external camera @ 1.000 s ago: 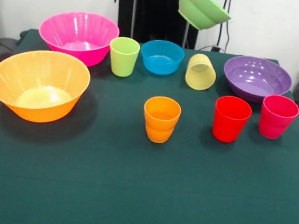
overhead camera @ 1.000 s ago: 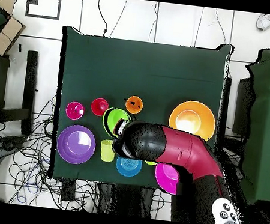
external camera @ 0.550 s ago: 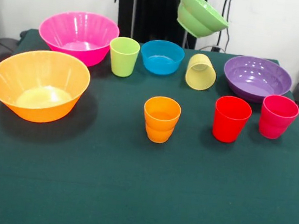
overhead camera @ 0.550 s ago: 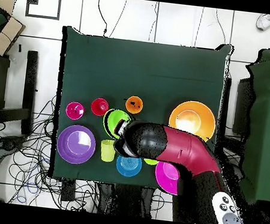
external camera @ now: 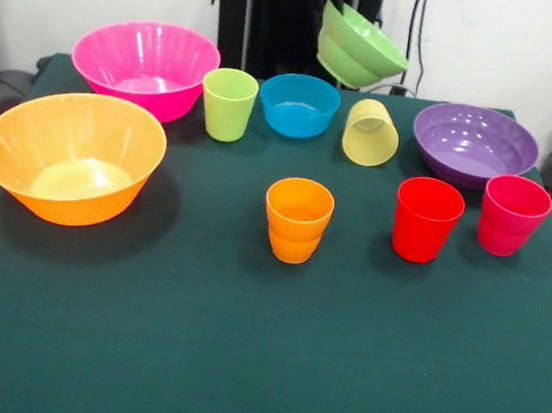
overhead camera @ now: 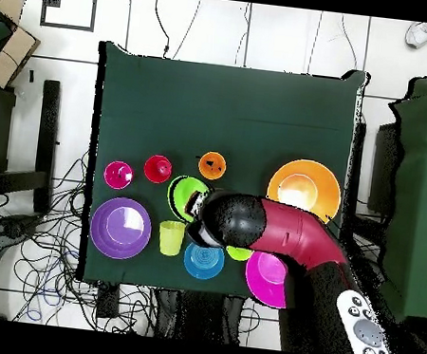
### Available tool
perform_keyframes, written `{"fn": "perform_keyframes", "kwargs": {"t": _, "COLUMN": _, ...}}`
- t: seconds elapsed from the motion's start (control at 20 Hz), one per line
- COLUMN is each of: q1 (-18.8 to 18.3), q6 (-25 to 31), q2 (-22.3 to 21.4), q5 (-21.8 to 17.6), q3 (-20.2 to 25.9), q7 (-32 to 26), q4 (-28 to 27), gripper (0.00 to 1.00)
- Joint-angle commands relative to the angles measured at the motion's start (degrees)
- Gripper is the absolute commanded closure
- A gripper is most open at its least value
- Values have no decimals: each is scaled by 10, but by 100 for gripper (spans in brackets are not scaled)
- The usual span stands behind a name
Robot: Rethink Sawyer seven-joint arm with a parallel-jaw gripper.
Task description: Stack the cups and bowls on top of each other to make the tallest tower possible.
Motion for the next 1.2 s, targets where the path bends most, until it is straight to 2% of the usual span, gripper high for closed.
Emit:
{"fn": "perform_keyframes", "kwargs": {"t": 0.05, "q1": -13, "q6": -44, "q2": 51, "q5": -46, "q3": 2, "q7": -19, "q4": -28, "gripper": 100}}
{"fn": "perform_keyframes", "kwargs": {"t": 0.55, "q1": -21, "q6": -30, "q2": 26, "q5": -10, "q3": 29, "q7": -7, "q4": -16, "gripper": 100}}
{"fn": "perform_keyframes", "kwargs": {"t": 1.2, "q1": -16, "q6": -39, "q2": 62, "q5": -17, "q3": 27, "q7": -2, "q4": -62, "gripper": 100}}
